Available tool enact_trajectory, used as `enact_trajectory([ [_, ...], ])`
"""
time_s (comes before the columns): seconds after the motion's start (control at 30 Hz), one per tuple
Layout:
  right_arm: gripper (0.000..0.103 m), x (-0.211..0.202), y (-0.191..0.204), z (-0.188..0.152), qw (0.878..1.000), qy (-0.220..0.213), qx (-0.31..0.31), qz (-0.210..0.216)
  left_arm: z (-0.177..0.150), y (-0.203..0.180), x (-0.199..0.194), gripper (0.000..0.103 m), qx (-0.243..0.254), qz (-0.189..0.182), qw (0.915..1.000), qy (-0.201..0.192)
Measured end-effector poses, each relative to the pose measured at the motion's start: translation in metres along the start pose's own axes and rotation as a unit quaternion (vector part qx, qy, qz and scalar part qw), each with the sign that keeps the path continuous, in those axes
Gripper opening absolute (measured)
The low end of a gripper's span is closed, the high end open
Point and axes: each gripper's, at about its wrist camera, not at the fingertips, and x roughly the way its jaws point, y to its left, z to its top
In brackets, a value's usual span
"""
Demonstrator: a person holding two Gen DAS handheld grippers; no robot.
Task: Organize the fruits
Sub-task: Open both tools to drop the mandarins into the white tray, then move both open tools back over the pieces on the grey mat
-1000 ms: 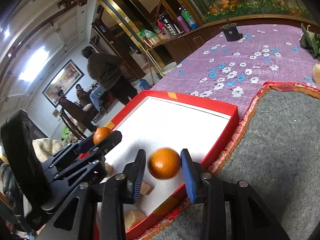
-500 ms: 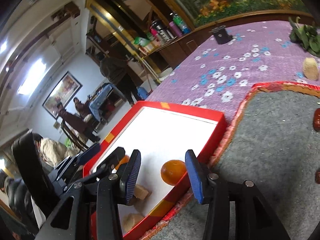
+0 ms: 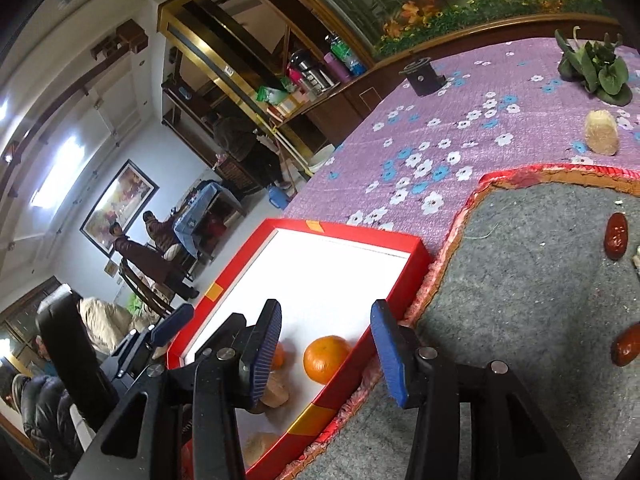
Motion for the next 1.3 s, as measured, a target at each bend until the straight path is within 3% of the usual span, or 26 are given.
enact_trajectory([
  [0.57,0.045,-0.026,-0.008,0.003,0.999,-0.023,0.025,0.0,0.002,0.002,0.007,0.071,-0.001,-0.009,0.9993,0.035],
  [0.77,0.045,-0.119,-0.054,0.016,0.993,-0.109,0.046,-0.016,0.013,0.005,-0.016,0.071,-0.022,-0.044,0.9986,0.02],
  [1.0,0.045,-0.241,-0.161,0.005,0.965,-0.191,0.151,-0.095,0.034,-0.066,-0.06,0.071,0.05,-0.135,0.9895,-0.015],
  [1.1,0.045,-0.257,-0.175,0.002,0.961,-0.189,0.174,-0.101,0.038,-0.109,-0.067,0.071,0.093,-0.168,0.9813,-0.011],
  [1.3,0.045,-0.227,-0.165,0.005,0.977,-0.1,0.154,-0.112,0.026,-0.158,-0.066,0.07,0.148,-0.193,0.97,0.009],
])
